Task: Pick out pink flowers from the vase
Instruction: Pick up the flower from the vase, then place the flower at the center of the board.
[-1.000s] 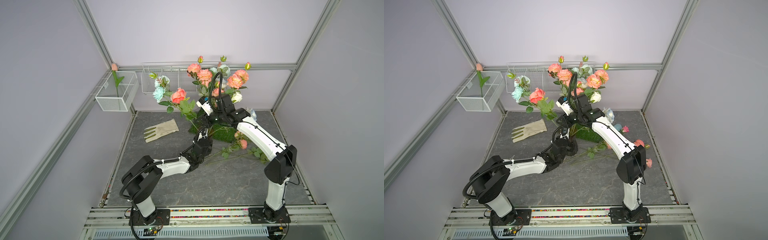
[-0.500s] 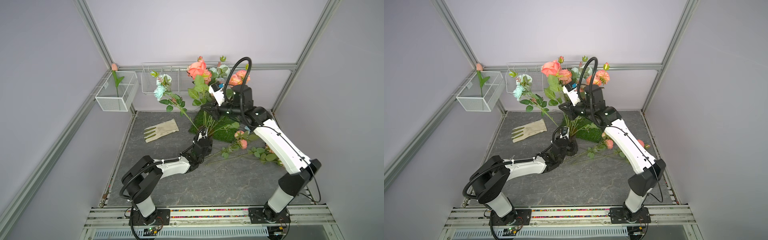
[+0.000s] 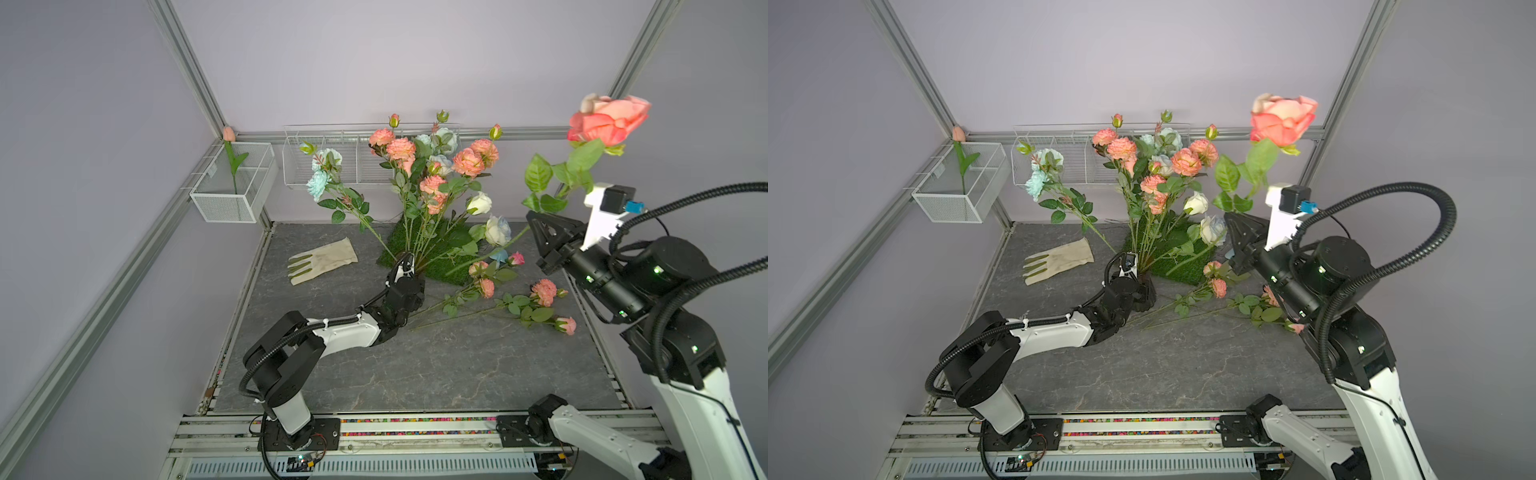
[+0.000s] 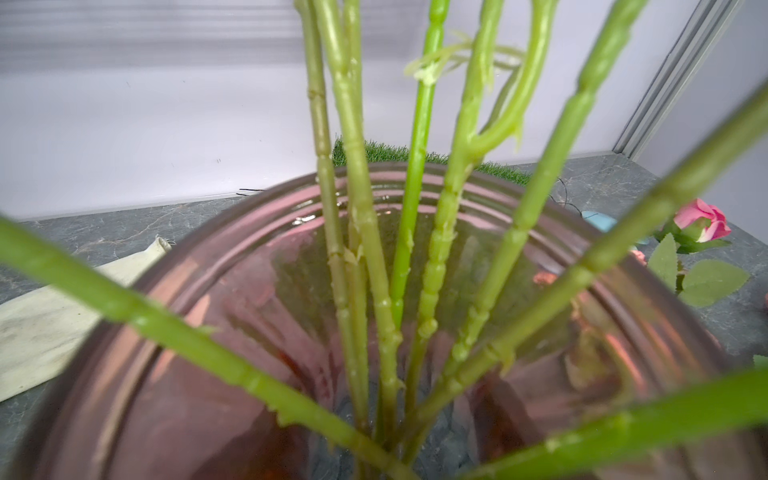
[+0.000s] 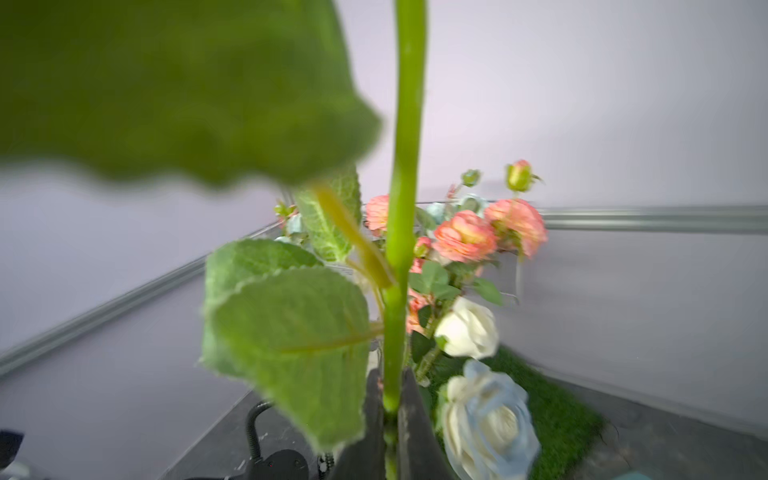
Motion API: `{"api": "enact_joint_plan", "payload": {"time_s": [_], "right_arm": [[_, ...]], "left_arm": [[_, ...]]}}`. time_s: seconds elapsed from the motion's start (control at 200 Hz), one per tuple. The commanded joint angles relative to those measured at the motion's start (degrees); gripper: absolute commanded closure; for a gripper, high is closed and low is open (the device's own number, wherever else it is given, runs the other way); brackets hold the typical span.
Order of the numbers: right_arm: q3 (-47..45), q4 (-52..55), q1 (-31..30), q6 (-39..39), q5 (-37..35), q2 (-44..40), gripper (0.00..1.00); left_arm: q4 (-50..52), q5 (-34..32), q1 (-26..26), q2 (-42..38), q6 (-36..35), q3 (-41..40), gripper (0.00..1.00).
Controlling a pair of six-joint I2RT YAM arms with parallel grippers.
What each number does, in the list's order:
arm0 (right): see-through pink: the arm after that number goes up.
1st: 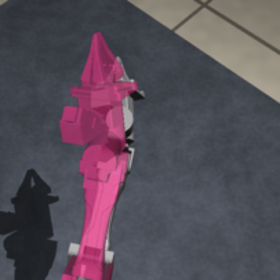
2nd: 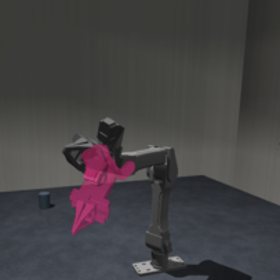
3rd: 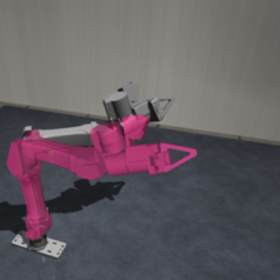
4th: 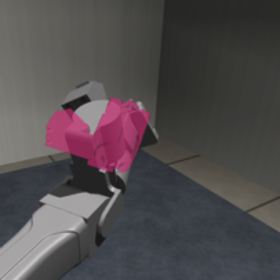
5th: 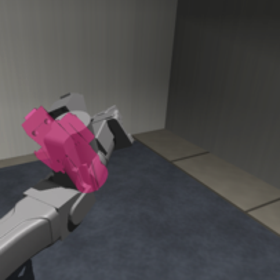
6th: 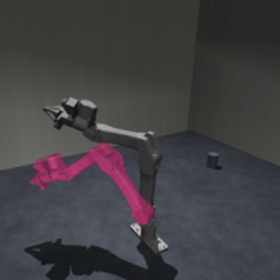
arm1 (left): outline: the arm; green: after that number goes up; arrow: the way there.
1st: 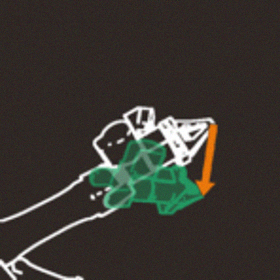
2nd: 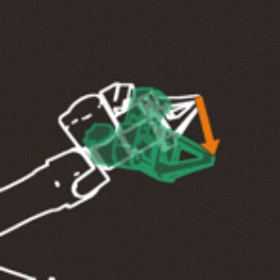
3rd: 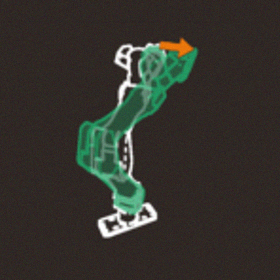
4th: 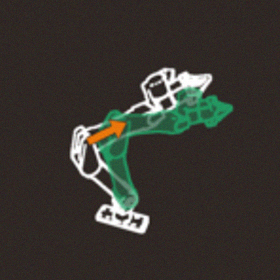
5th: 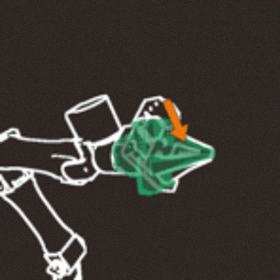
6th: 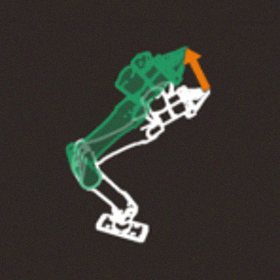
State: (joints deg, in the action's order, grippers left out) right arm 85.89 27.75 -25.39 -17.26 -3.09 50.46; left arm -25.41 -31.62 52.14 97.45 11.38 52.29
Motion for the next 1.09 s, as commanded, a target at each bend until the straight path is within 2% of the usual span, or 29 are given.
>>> {"api": "enact_joint_plan", "payload": {"time_s": [0.0,0.105,0.2,0.34,0.51,0.625,0.685,0.755,0.83,0.99,1.09], "right_arm": [[-8.6,9.8,4.1,-15.2,-7.2,-2.1,0.94],[-22.4,8.4,8.9,-25.8,-2.5,-5.3,0.94],[-34.7,-1.2,14.7,-33.9,6.2,-6.8,0.94],[-46.1,-17.0,21.3,-42.2,18.3,0.7,0.93],[-47.3,-27.1,22.2,-38.7,19.2,13.5,0.90],[-48.1,-33.0,22.3,-39.6,19.7,20.1,0.86],[-49.1,-35.8,22.3,-40.8,19.6,22.0,0.74],[-50.6,-38.9,22.2,-41.9,19.3,22.9,0.55],[-51.6,-40.3,22.1,-42.4,19.1,22.8,0.45],[-50.7,-38.1,20.4,-38.8,18.2,20.5,0.42],[-48.9,-37.1,17.3,-32.8,17.7,17.7,0.44]], "left_arm": [[9.9,4.5,0.4,2.7,4.4,-1.8,1.00],[9.9,4.4,0.5,2.7,4.2,-1.8,1.00],[9.9,4.4,0.5,2.6,4.1,-2.0,1.00],[9.7,4.3,0.5,2.7,4.2,-2.1,1.00],[9.4,4.1,0.5,2.7,3.8,-2.2,1.00],[9.5,4.0,0.5,2.4,3.5,-2.3,1.00],[9.4,3.7,0.6,2.3,3.6,-2.6,1.00],[9.3,3.5,0.6,2.0,3.9,-3.1,1.00],[9.3,3.3,0.7,1.5,4.4,-3.7,1.00],[9.4,3.1,1.0,0.6,4.6,-4.6,1.00],[9.7,3.1,1.1,0.6,4.1,-4.4,1.00]]}}
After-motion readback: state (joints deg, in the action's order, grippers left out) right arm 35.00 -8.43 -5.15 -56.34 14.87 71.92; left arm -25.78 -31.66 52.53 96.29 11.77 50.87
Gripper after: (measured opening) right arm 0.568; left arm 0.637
